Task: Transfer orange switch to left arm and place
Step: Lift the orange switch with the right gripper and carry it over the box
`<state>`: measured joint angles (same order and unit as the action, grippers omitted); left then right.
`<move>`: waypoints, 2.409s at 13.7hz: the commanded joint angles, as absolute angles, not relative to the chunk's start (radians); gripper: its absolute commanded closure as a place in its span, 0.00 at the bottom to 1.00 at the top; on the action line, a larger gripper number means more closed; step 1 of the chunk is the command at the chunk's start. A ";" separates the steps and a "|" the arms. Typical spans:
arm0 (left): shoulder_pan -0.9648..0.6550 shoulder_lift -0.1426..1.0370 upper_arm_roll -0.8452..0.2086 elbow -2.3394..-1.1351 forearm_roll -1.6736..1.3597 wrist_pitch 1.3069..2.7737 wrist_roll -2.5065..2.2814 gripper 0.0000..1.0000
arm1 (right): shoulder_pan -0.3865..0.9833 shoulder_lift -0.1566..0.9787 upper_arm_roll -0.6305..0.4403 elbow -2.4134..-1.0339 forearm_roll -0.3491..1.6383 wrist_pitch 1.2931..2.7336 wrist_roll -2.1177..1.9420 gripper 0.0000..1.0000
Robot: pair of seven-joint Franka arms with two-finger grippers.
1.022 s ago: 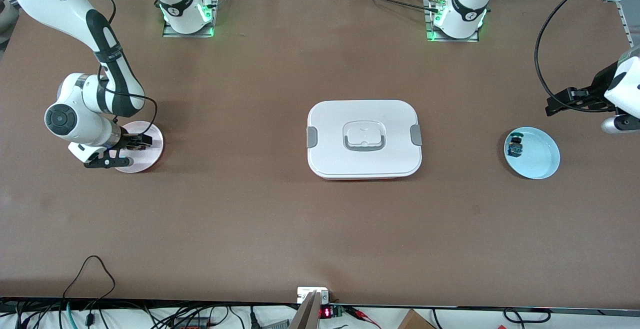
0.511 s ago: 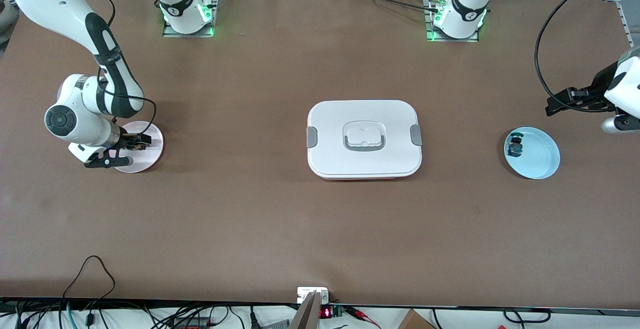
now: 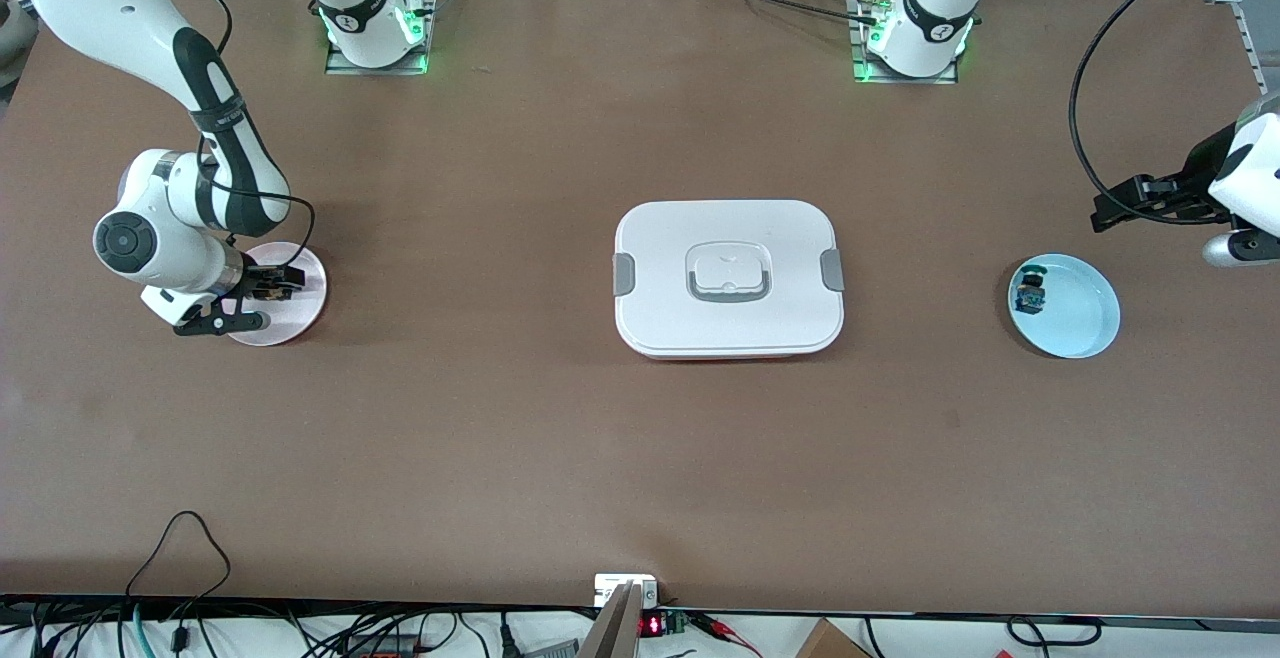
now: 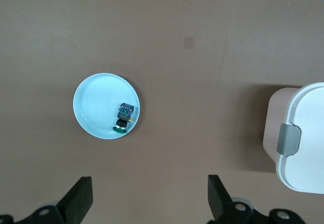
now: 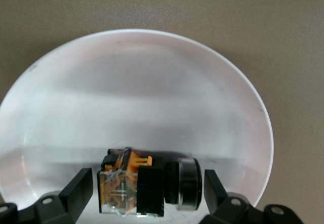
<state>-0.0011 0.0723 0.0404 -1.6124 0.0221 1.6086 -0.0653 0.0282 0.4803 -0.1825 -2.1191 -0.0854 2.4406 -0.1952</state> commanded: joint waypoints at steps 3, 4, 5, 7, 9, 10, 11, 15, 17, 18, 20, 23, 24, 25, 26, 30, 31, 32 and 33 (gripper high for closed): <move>0.000 0.060 0.035 -1.611 0.021 1.595 -0.049 0.00 | 0.018 0.472 -0.173 -2.129 -0.083 2.447 -0.196 0.66; 0.002 0.061 0.035 -1.611 0.021 1.595 -0.049 0.00 | 0.018 0.472 -0.173 -2.129 -0.081 2.447 -0.195 0.77; 0.002 0.060 0.035 -1.609 0.021 1.595 -0.049 0.00 | 0.018 0.469 -0.173 -2.128 -0.083 2.447 -0.198 0.82; 0.002 0.061 0.035 -1.603 0.021 1.595 -0.049 0.00 | 0.018 0.459 -0.170 -2.123 -0.081 2.442 -0.205 0.88; 0.002 0.063 0.037 -1.598 0.021 1.598 -0.049 0.00 | 0.018 0.439 -0.152 -2.112 -0.081 2.399 -0.209 0.94; 0.000 0.066 0.037 -1.598 0.023 1.601 -0.049 0.00 | 0.018 0.422 -0.146 -2.096 -0.080 2.361 -0.209 0.97; 0.000 0.066 0.035 -1.597 0.023 1.605 -0.049 0.00 | 0.018 0.404 -0.143 -2.073 -0.078 2.314 -0.207 0.97; -0.003 0.069 0.035 -1.597 0.023 1.606 -0.049 0.00 | 0.026 0.333 -0.117 -1.964 -0.046 2.130 -0.210 0.98; -0.005 0.069 0.035 -1.591 0.020 1.605 -0.049 0.00 | 0.028 0.328 -0.091 -1.869 -0.040 1.980 -0.213 0.98; -0.006 0.069 0.035 -1.582 0.020 1.602 -0.052 0.00 | 0.028 0.328 -0.077 -1.818 -0.026 1.921 -0.213 0.98; -0.012 0.071 0.035 -1.577 0.021 1.597 -0.054 0.00 | 0.029 0.328 -0.074 -1.761 -0.018 1.849 -0.224 0.96; -0.012 0.071 0.035 -1.575 0.021 1.594 -0.054 0.00 | 0.038 0.319 -0.061 -1.723 -0.018 1.816 -0.224 0.99; -0.011 0.068 0.035 -1.572 0.021 1.594 -0.051 0.00 | 0.038 0.310 -0.055 -1.712 -0.017 1.807 -0.225 1.00; -0.011 0.069 0.035 -1.568 0.023 1.594 -0.051 0.00 | 0.037 0.296 -0.042 -1.710 -0.017 1.804 -0.250 1.00; -0.012 0.084 0.035 -1.566 0.021 1.592 -0.052 0.00 | 0.038 0.278 -0.032 -1.707 -0.018 1.804 -0.306 1.00; -0.011 0.092 0.035 -1.560 0.015 1.582 -0.054 0.00 | 0.061 0.216 0.052 -1.664 0.010 1.793 -0.397 1.00; -0.011 0.094 0.035 -1.559 0.014 1.575 -0.054 0.00 | 0.066 0.201 0.073 -1.654 0.070 1.790 -0.397 1.00; -0.011 0.094 0.035 -1.559 0.015 1.566 -0.054 0.00 | 0.066 0.187 0.087 -1.649 0.134 1.769 -0.396 1.00; -0.009 0.092 0.035 -1.559 0.009 1.557 -0.052 0.00 | 0.066 0.180 0.101 -1.646 0.184 1.737 -0.400 1.00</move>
